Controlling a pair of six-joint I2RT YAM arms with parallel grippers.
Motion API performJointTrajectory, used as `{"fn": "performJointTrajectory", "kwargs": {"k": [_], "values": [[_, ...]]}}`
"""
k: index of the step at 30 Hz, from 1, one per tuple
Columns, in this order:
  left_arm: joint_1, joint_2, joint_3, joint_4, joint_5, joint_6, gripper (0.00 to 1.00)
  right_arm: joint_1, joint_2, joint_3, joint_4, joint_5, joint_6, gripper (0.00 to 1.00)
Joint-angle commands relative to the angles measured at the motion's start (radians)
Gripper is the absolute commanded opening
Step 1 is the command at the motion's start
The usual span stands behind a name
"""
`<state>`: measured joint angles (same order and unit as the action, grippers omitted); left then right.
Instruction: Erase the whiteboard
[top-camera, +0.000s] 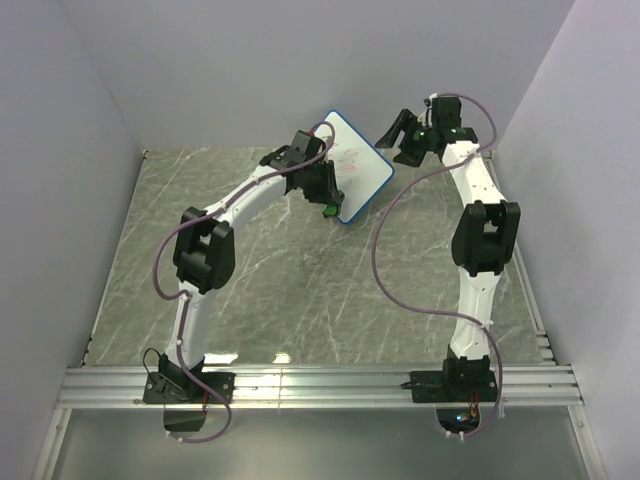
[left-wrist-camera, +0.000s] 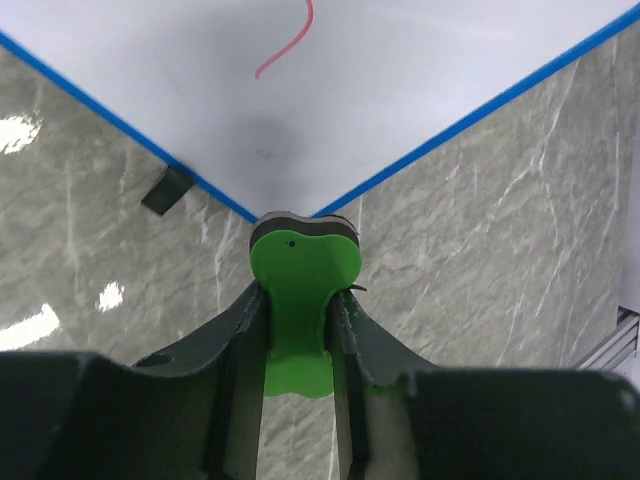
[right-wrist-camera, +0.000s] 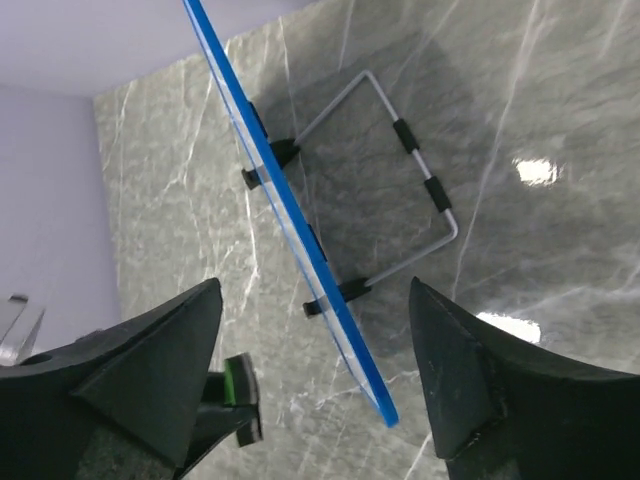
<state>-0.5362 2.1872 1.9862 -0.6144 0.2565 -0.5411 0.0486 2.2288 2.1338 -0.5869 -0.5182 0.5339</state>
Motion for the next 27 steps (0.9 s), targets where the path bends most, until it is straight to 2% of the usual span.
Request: {"fn": "performJointTrajectory", "kwargs": {"k": [1, 15, 21, 22, 27], "values": [[0.008, 0.032, 0.091, 0.045, 0.104, 0.003, 0.0, 0.025, -0.029, -0.049, 0.038, -0.042, -0.008, 0.79], [0.019, 0.169, 0.247, 0.114, 0.159, -0.056, 0.0, 0.065, -0.058, -0.126, -0.008, -0.022, -0.041, 0.35], [0.035, 0.167, 0.232, 0.134, 0.162, -0.049, 0.0, 0.089, -0.086, -0.212, -0.025, -0.029, -0.054, 0.03], [0.035, 0.167, 0.23, 0.136, 0.162, -0.046, 0.0, 0.094, -0.089, -0.224, -0.025, -0.029, -0.057, 0.0], [0.03, 0.163, 0.204, 0.16, 0.145, -0.037, 0.0, 0.135, -0.13, -0.327, -0.027, -0.02, -0.08, 0.0]]}}
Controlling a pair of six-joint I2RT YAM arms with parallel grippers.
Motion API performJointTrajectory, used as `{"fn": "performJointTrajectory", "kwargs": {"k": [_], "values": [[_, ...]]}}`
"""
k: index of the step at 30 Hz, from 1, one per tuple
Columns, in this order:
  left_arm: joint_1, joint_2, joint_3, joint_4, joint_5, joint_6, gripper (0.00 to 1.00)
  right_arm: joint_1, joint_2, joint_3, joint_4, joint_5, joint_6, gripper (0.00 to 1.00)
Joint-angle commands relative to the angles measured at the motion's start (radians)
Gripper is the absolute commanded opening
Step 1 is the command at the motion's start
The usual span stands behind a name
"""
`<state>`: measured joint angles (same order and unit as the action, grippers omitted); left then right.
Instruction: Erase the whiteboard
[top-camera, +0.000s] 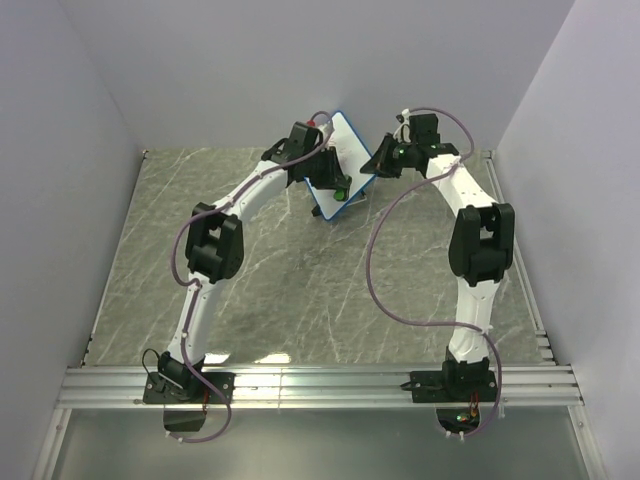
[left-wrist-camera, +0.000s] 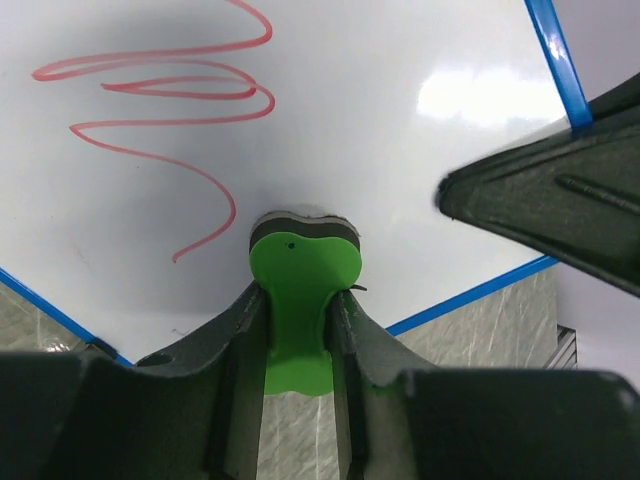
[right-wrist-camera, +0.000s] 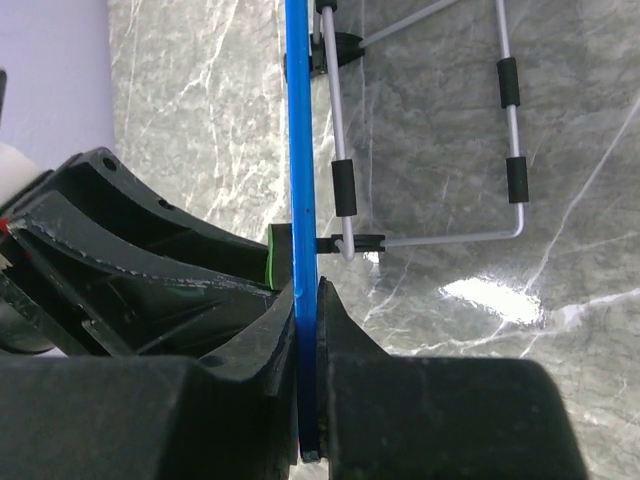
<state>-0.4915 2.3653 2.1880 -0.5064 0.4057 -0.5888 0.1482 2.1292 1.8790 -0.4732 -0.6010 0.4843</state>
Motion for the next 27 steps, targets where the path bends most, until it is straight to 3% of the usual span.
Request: {"fn": "performJointTrajectory", "kwargs": {"k": [1, 4, 8, 11, 27], "values": [[-0.016, -0.017, 0.001, 0.057, -0.007, 0.012, 0.0, 0.047, -0.037, -0.089, -0.137, 0.066, -0.03, 0.0], [-0.019, -0.027, -0.04, 0.097, -0.008, 0.015, 0.0, 0.06, -0.058, -0.144, -0.131, 0.06, -0.027, 0.0], [-0.018, -0.095, -0.319, 0.243, -0.053, 0.007, 0.0, 0.07, -0.098, -0.222, -0.096, 0.02, 0.011, 0.0], [-0.013, -0.097, -0.433, 0.301, -0.123, 0.017, 0.0, 0.08, -0.132, -0.263, -0.07, -0.006, 0.033, 0.0], [0.041, 0.031, -0.223, 0.256, -0.128, -0.035, 0.0, 0.174, -0.201, -0.391, -0.018, -0.118, 0.062, 0.0]]}}
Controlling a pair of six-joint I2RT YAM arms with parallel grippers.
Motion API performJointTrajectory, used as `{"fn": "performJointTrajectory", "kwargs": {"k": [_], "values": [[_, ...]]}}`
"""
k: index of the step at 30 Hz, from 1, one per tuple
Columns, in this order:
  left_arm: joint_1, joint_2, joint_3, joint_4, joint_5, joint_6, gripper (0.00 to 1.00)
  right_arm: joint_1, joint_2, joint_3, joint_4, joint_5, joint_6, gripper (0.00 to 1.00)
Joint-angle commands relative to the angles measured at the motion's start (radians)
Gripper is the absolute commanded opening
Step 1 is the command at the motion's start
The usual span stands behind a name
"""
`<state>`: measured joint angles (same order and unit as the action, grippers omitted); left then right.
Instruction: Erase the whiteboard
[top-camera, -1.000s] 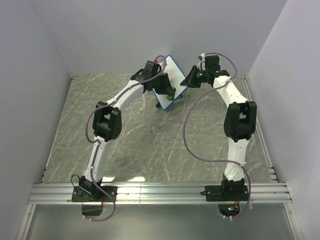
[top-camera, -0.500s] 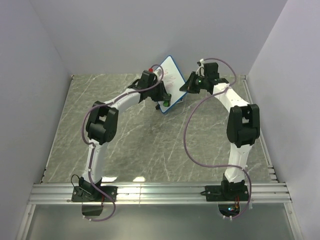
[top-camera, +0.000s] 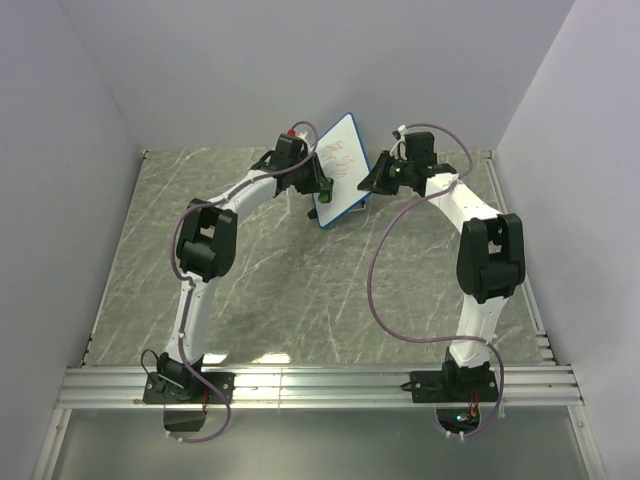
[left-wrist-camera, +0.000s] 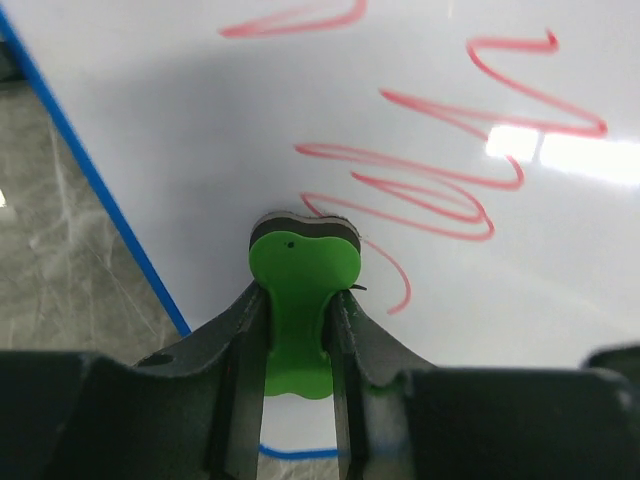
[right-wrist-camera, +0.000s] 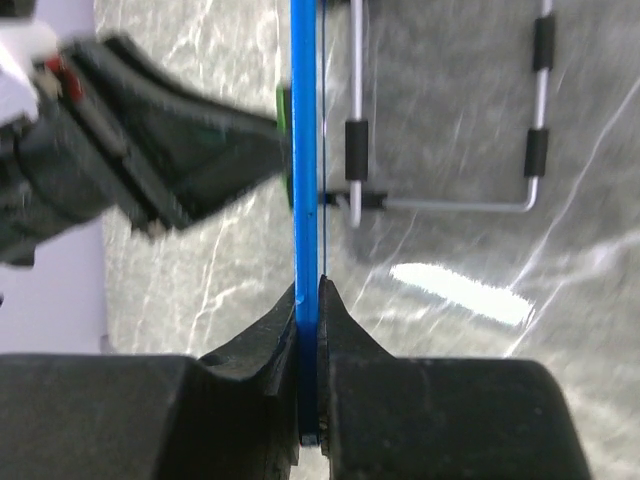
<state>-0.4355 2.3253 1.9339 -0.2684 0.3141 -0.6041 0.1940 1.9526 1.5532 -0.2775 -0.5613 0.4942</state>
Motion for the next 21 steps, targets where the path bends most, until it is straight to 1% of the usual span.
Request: {"fn": "performJointTrajectory", "kwargs": {"k": [1, 6, 9, 14, 19, 21], "values": [[-0.014, 0.071, 0.039, 0.018, -0.03, -0.023, 0.0, 0.128, -0.029, -0.077, -0.21, -0.16, 0.053, 0.0], [-0.042, 0.022, 0.042, 0.047, 0.019, -0.052, 0.0, 0.14, -0.023, -0.091, -0.186, -0.17, 0.073, 0.0], [-0.091, 0.009, 0.092, 0.026, 0.028, -0.052, 0.0, 0.15, -0.017, -0.099, -0.173, -0.177, 0.081, 0.0], [-0.112, 0.025, 0.172, -0.005, 0.075, -0.089, 0.0, 0.159, -0.021, -0.128, -0.17, -0.166, 0.073, 0.0], [-0.124, 0.012, 0.137, -0.006, 0.057, -0.105, 0.0, 0.159, -0.044, -0.166, -0.163, -0.163, 0.07, 0.0], [-0.114, 0.028, 0.161, -0.034, 0.025, -0.097, 0.0, 0.159, -0.057, -0.177, -0.166, -0.16, 0.067, 0.0]]}}
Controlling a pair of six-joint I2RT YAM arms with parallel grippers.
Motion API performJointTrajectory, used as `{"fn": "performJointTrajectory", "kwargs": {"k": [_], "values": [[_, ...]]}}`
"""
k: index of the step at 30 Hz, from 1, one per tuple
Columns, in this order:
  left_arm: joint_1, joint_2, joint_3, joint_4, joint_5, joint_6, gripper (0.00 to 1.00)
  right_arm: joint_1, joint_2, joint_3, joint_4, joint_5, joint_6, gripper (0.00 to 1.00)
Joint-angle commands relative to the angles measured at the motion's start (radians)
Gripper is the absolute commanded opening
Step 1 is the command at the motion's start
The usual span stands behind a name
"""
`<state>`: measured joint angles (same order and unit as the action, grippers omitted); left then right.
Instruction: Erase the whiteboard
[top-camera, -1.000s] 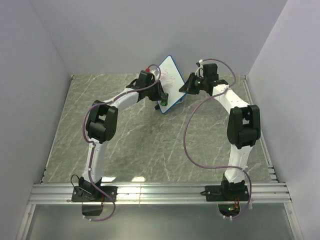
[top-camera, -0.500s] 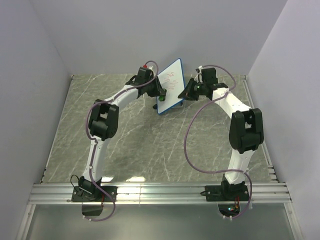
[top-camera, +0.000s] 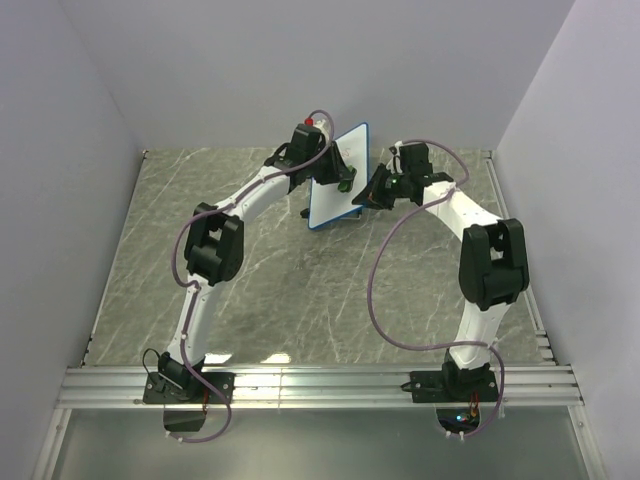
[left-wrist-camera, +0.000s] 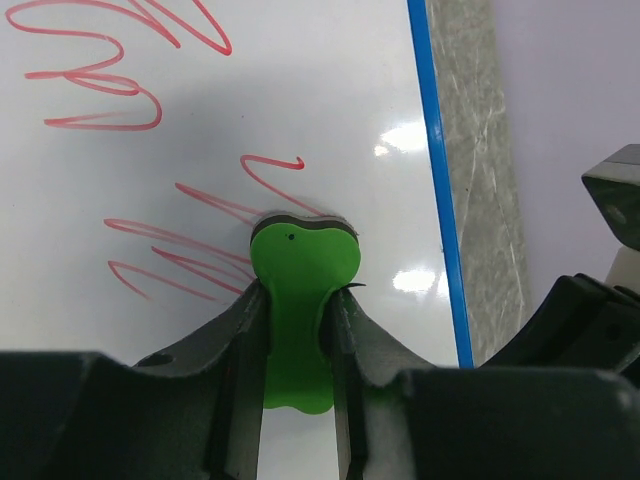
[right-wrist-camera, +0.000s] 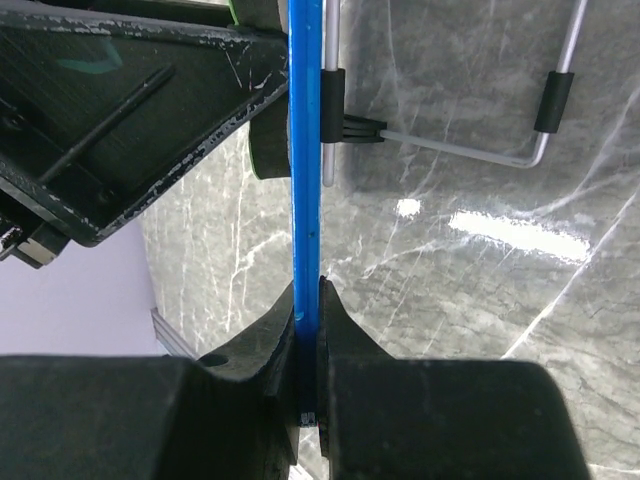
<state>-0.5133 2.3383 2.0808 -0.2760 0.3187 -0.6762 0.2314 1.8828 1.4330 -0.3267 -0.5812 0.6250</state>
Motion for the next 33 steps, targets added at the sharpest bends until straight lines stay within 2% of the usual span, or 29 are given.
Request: {"fn": "performJointTrajectory", "kwargs": {"k": [1, 3, 8, 11, 15, 21, 25, 33], "values": [[-0.028, 0.038, 0.024, -0.052, 0.016, -0.025, 0.0, 0.123, 0.009, -0.06, -0.12, -0.14, -0.068, 0.0], [0.008, 0.068, 0.062, -0.078, 0.019, -0.031, 0.0, 0.123, -0.002, -0.066, -0.13, -0.14, -0.074, 0.0], [0.074, 0.213, 0.202, -0.259, -0.038, 0.039, 0.0, 0.138, -0.059, -0.089, -0.182, -0.109, -0.123, 0.0], [0.101, 0.242, 0.194, -0.281, -0.049, 0.069, 0.0, 0.147, -0.086, -0.114, -0.192, -0.095, -0.136, 0.0], [0.088, 0.181, 0.047, -0.243, -0.067, 0.112, 0.0, 0.149, -0.102, -0.138, -0.178, -0.075, -0.125, 0.0], [0.029, 0.021, -0.126, -0.193, -0.04, 0.098, 0.0, 0.149, -0.073, -0.126, -0.152, -0.057, -0.088, 0.0], [-0.013, -0.031, -0.116, -0.18, -0.01, 0.078, 0.0, 0.151, -0.059, -0.126, -0.126, -0.057, -0.073, 0.0], [-0.051, -0.042, -0.013, -0.19, 0.074, -0.005, 0.0, 0.151, -0.053, -0.135, -0.109, -0.046, -0.065, 0.0]]}}
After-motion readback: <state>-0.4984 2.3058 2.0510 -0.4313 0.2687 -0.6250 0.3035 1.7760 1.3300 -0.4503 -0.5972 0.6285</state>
